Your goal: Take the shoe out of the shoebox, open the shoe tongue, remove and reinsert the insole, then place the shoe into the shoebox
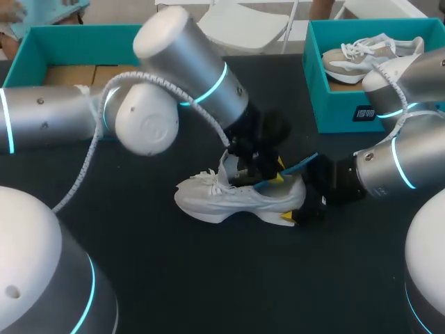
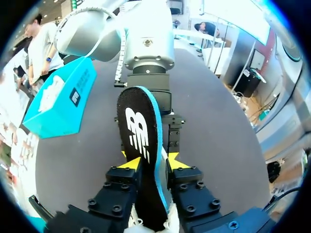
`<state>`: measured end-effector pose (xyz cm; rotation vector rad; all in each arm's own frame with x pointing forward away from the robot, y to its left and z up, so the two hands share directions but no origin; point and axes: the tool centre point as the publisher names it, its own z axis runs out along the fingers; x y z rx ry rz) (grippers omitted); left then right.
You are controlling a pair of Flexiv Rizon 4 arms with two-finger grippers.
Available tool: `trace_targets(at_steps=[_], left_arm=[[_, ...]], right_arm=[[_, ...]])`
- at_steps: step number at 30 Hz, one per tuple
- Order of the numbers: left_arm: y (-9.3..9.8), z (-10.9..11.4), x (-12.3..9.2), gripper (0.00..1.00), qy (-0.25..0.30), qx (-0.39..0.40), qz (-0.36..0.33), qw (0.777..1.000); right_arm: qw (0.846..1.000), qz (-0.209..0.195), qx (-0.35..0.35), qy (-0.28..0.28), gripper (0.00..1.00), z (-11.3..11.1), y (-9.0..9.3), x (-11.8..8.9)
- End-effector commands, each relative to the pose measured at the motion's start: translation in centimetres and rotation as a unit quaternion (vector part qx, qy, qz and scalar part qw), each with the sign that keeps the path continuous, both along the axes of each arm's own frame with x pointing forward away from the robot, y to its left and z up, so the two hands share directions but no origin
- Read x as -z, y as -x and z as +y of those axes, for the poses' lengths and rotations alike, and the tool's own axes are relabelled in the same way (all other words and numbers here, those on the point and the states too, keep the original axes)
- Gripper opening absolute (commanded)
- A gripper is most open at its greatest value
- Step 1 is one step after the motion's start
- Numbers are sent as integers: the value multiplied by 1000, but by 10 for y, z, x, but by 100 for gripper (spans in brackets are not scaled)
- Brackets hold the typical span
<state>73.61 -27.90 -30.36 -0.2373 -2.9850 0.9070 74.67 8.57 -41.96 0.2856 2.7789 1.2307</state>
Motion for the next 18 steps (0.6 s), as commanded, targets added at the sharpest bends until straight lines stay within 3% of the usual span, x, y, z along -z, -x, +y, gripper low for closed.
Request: trace_targets(at_steps=[1, 6, 18], left_arm=[[22, 13, -5, 38, 10, -49, -66, 997], [21, 12, -3, 37, 28, -106, -113, 988], [-2, 8, -1, 41, 37, -149, -133, 979]], right_arm=[[880, 311, -352, -66, 0, -1, -3, 14], [880, 311, -352, -66, 0, -1, -3, 14], [880, 311, -352, -66, 0, -1, -3, 14]])
